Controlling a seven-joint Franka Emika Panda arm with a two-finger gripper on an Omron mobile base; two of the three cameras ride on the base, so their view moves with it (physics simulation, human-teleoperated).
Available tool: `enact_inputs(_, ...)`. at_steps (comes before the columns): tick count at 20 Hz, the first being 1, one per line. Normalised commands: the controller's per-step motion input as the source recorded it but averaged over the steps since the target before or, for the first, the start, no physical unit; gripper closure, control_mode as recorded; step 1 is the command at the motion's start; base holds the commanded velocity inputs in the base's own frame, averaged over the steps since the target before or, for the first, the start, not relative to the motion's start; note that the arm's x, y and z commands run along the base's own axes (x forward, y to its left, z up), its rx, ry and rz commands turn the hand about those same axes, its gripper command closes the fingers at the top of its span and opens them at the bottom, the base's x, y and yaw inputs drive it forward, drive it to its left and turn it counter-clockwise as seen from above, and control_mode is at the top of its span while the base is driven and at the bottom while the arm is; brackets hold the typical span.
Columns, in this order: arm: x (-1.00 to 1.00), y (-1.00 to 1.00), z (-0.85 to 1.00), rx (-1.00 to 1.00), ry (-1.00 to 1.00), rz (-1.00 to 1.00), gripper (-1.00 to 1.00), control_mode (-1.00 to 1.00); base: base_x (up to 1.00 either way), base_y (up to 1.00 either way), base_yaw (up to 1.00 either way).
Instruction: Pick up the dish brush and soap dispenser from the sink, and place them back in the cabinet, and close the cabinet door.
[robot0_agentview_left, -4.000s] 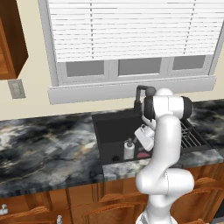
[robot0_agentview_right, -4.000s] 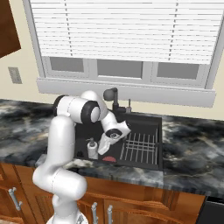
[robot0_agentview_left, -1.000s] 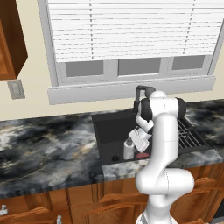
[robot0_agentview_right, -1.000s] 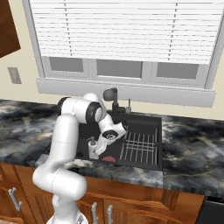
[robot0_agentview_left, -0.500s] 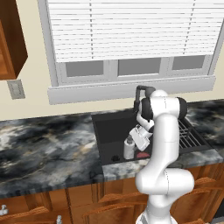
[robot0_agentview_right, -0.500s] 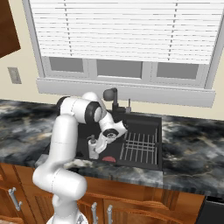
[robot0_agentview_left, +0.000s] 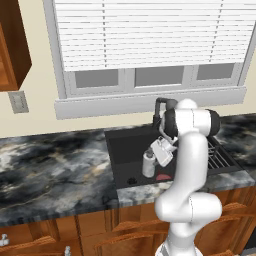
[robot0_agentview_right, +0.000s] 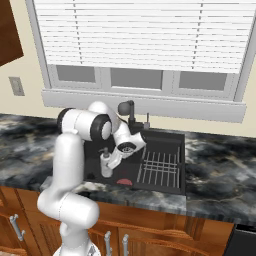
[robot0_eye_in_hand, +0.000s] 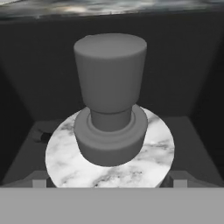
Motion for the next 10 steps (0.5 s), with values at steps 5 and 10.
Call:
enact_inputs(5,-0.21,0.08,0.24,0.00,0.00,-0.13,1.00,-1.00,0.00,0.00,0.00)
enact_inputs(10,-0.33,0.03,0.30,0.00,0.04,-0.19,1.00,-1.00,0.00,0.00,0.00)
